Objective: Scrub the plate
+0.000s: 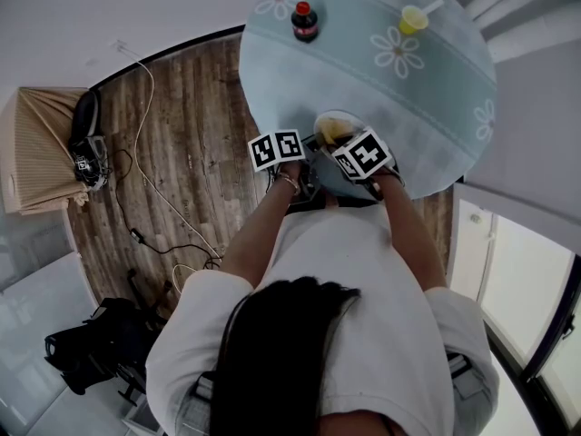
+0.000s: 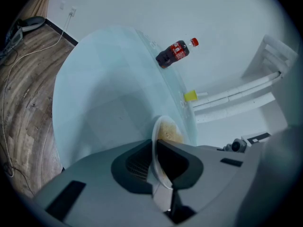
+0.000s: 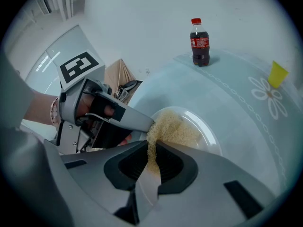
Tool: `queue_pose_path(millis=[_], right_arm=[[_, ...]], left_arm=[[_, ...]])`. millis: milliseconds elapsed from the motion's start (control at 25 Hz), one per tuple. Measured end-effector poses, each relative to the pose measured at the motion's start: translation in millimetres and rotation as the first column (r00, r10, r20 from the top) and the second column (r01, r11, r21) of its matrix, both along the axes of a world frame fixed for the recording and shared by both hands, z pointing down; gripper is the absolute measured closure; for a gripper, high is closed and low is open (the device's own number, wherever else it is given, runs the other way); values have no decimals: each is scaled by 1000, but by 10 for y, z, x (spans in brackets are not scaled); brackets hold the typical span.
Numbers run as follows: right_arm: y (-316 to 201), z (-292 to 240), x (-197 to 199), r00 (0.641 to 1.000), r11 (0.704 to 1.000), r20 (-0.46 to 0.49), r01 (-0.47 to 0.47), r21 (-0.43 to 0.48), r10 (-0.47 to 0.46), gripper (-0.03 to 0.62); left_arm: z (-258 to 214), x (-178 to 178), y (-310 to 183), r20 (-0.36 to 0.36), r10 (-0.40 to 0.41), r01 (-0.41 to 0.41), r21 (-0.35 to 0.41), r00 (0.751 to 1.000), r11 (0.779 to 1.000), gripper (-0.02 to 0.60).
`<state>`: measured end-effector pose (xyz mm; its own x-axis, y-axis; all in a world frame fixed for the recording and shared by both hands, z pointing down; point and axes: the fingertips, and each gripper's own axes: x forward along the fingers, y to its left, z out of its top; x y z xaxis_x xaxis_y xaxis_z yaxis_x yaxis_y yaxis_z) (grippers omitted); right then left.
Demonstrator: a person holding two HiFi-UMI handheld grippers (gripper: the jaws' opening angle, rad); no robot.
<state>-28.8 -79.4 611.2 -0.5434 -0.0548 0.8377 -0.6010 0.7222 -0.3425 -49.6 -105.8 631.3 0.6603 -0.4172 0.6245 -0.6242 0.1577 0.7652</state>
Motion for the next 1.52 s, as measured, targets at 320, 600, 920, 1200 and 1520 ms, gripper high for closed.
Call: queue_pose_path(millis=[320,600,920,1200,1520], right_arm=[[80,2,53,1000,1000,-2,-6,11,6,533],[116,4,100,1000,1000,-6,-12,21,12,533],[165,2,193,1000,999,-18,-21,30,22,533],[193,3,246,999,999,-26,-37,37,38,533],[212,13,367,997,997,-24,-75,24,76,533]], left_arm=[[5,-9,0,13,-7,7,0,1000,1000,541],[8,-6,-2,23,-10,10,1,1000,1000,541],[8,-9,-9,27,-22,23,-6,999,1000,541],[4,-10,-3,30,-28,28,-4,999,1000,541],[12,-9,-8,35,-32,33,-3,999,999,541]])
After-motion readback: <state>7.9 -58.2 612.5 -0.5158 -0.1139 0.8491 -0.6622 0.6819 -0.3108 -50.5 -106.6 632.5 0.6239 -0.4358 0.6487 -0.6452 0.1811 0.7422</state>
